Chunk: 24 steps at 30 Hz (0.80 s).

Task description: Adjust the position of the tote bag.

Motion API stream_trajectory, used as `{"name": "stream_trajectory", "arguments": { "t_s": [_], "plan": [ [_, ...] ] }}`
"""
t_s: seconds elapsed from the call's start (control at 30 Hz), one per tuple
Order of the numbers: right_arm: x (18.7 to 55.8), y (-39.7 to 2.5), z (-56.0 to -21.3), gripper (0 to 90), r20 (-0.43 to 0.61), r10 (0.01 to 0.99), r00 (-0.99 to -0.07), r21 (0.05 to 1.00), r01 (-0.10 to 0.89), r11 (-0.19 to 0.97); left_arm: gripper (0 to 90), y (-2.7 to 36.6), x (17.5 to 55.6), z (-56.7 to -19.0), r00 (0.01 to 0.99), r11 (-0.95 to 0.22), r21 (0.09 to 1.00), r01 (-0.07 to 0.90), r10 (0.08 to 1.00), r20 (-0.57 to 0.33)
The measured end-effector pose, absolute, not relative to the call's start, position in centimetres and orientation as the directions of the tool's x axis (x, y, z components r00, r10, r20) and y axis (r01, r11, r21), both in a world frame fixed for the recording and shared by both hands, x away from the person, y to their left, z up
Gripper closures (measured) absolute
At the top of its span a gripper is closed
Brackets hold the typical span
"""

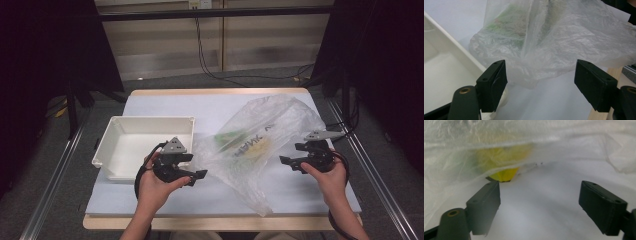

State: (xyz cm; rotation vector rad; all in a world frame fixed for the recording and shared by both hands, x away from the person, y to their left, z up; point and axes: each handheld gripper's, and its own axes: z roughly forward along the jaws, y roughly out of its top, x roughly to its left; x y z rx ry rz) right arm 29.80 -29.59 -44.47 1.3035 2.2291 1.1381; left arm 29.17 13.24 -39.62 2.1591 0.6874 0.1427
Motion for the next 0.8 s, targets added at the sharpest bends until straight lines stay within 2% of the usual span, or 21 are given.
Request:
{"name": "stream_trajectory", "arguments": {
  "t_s": [0.23,0.37,0.4,0.43,0.47,0.53,0.67,0.77,0.8],
  "plan": [
    [31.4,-28.9,-44.7,22.7,0.202,0.828,-0.523,0.779,0.598,0.188,31.0,12.1,29.2,-40.0,0.870,-0.535,0.741,0.406,0.476,-0.133],
    [31.9,-28.8,-44.4,25.6,0.210,0.830,-0.517,0.778,0.603,0.179,30.6,12.2,29.1,-39.9,0.872,-0.544,0.736,0.403,0.472,-0.129],
    [32.2,-28.9,-44.3,32.4,0.209,0.840,-0.501,0.765,0.619,0.179,30.1,12.3,29.2,-40.0,0.873,-0.539,0.739,0.406,0.466,-0.140],
    [32.2,-28.9,-44.3,32.4,0.209,0.840,-0.501,0.765,0.619,0.179,29.7,12.3,29.2,-40.0,0.873,-0.539,0.739,0.406,0.466,-0.140],
    [32.4,-29.0,-44.3,39.9,0.233,0.840,-0.490,0.766,0.624,0.152,29.0,12.4,29.1,-39.9,0.872,-0.540,0.737,0.407,0.470,-0.137],
    [32.5,-29.1,-44.4,42.8,0.243,0.845,-0.477,0.762,0.633,0.139,27.4,12.4,28.9,-39.8,0.872,-0.540,0.739,0.404,0.471,-0.132],
    [32.7,-29.3,-44.5,61.8,0.266,0.843,-0.468,0.770,0.629,0.107,23.5,12.4,28.6,-39.7,0.882,-0.551,0.739,0.388,0.454,-0.124],
    [32.6,-29.3,-44.2,73.5,0.271,0.845,-0.461,0.781,0.619,0.087,26.4,12.1,28.6,-39.8,0.884,-0.553,0.743,0.377,0.454,-0.111],
    [32.6,-29.3,-44.2,73.5,0.271,0.845,-0.461,0.781,0.619,0.087,26.4,11.9,28.6,-39.9,0.885,-0.556,0.744,0.370,0.454,-0.100]
  ]
}}
